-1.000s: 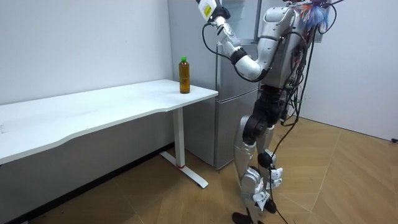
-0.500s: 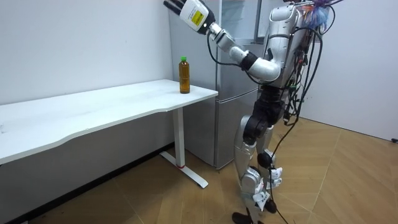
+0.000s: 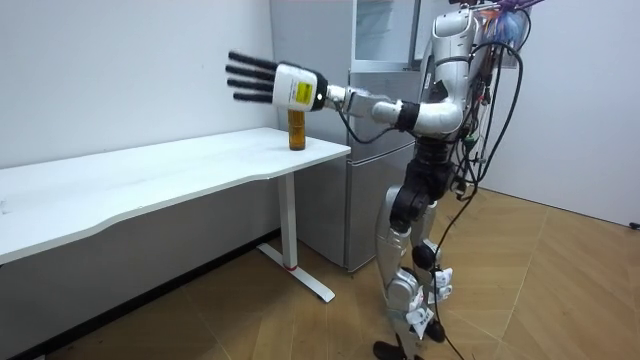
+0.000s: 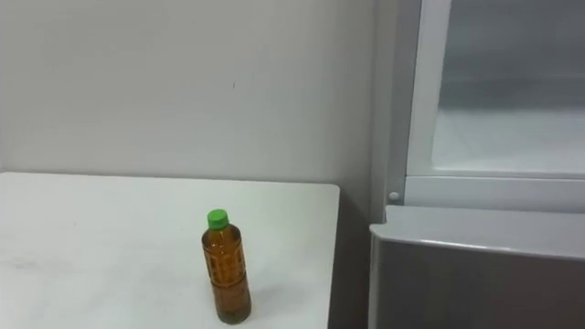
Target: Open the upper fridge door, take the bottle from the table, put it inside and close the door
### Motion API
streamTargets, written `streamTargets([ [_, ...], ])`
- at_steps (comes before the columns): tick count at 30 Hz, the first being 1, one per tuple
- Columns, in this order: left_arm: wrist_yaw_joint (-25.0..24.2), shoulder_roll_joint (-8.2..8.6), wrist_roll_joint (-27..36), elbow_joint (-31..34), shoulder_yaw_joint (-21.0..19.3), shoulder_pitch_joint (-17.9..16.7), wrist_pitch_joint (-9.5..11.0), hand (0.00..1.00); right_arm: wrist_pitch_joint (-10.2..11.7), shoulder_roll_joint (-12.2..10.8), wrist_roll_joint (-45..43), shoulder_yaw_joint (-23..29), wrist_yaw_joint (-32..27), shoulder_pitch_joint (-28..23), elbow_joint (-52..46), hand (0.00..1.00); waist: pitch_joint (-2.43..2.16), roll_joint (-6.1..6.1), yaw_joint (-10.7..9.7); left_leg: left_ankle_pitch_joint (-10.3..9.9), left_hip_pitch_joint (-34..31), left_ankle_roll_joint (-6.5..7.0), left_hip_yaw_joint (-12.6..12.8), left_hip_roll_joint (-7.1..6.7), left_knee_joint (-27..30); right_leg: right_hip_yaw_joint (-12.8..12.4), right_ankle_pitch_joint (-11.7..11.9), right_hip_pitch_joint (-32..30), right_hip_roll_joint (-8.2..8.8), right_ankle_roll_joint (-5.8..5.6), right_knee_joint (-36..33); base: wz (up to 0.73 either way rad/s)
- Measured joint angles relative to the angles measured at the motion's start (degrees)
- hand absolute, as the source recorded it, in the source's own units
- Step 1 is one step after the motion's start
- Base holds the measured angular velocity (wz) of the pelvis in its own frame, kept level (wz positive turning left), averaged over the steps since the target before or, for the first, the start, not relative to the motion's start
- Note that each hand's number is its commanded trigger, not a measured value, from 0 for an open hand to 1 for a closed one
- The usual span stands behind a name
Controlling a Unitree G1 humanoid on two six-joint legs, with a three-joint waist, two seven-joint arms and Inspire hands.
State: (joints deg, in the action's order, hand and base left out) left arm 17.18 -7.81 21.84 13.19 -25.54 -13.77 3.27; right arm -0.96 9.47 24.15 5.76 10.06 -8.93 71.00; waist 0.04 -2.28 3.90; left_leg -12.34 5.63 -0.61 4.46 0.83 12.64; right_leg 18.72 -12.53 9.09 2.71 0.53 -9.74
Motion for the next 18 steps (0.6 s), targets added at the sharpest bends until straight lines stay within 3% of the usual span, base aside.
streamTargets([
  [5,0.7,0.3,0.0,-8.1,1.1,-0.4,-0.7,0.0,-0.4,0.0,-0.2,0.0,0.1,-0.1,-0.5,0.0,0.03,0.41,-0.1,0.0,0.3,0.0,0.2,-0.04,0.0,-0.3,0.0,0.1,0.03,-0.01,-0.2,-0.02],
  [12,0.1,0.33,1.0,-27.9,6.9,-2.2,-0.1,0.0,-0.3,0.1,0.0,0.0,0.4,-0.1,-0.3,0.0,0.19,0.94,-0.5,-0.1,1.1,0.09,0.3,0.0,-0.7,-1.7,-0.2,0.2,-0.17,-0.03,0.0,-0.06],
  [14,-0.4,0.3,0.7,-34.4,9.0,-2.2,-0.4,0.0,-0.3,0.0,-0.3,0.0,0.7,-0.1,0.0,0.0,-0.07,0.87,-0.6,-0.1,1.0,0.1,0.3,0.0,-0.9,-2.0,-0.1,0.1,-0.24,-0.02,0.0,-0.05],
  [18,-2.6,0.26,0.3,-42.9,12.0,-2.3,-0.3,0.0,-0.3,-0.1,-0.2,0.0,0.7,-0.1,0.1,0.0,-0.03,1.93,-0.6,-0.1,1.3,0.1,0.4,0.0,-1.0,-2.3,-0.1,0.1,-0.28,0.01,0.0,0.0],
])
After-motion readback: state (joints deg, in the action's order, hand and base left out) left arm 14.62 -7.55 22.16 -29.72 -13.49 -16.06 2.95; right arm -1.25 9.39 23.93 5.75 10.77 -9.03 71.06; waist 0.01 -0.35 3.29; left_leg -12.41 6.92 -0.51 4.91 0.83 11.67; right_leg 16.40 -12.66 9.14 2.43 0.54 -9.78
